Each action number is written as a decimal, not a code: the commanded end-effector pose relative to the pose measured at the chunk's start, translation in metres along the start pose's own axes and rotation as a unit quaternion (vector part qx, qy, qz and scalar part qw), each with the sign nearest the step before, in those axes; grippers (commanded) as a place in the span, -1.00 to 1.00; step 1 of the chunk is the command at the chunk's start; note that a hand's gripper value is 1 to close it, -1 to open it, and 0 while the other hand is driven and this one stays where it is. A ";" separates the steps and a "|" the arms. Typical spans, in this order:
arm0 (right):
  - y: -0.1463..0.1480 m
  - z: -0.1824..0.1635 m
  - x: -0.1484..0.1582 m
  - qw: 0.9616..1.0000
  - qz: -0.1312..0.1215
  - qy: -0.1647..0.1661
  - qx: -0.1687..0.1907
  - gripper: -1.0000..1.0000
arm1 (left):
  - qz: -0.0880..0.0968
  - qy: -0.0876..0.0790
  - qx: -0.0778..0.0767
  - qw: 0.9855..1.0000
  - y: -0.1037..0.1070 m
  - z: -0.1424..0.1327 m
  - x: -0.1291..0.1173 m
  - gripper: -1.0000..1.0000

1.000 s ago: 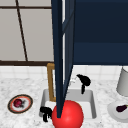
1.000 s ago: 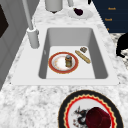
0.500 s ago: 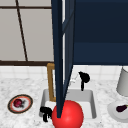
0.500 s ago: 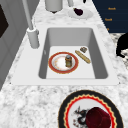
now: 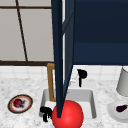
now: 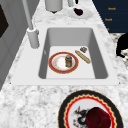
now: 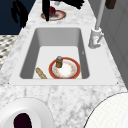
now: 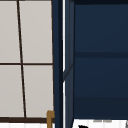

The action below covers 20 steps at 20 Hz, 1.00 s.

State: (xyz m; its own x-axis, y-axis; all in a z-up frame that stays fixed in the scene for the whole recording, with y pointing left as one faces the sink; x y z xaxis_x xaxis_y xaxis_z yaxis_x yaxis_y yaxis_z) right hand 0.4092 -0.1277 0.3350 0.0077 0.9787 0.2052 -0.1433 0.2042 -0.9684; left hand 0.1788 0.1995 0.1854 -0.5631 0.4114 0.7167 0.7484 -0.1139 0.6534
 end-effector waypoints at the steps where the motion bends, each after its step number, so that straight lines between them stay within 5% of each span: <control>1: 0.007 -0.025 0.011 0.999 0.020 0.011 0.028 -1.00 | 0.000 0.000 0.000 1.000 0.000 0.000 0.000 0.00; 8: 0.015 -0.056 0.018 0.995 0.048 0.021 0.087 -1.00 | 0.000 0.000 0.000 1.000 0.000 0.000 0.000 0.00; 17: 0.021 -0.098 0.019 0.981 0.043 0.024 0.187 -1.00 | 0.000 0.000 0.000 1.000 0.000 0.000 0.000 0.00; 20: 0.024 -0.113 0.019 0.974 0.045 0.027 0.222 -1.00 | 0.000 0.000 0.000 1.000 0.000 0.000 0.000 0.00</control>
State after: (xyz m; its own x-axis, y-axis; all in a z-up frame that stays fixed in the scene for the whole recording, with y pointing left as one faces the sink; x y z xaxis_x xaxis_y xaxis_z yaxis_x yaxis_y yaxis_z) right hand 0.5035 -0.1021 0.3038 0.0137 0.9879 0.1546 -0.4933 0.1411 -0.8583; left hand 0.1788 0.1995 0.1854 -0.5631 0.4114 0.7167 0.7484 -0.1139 0.6534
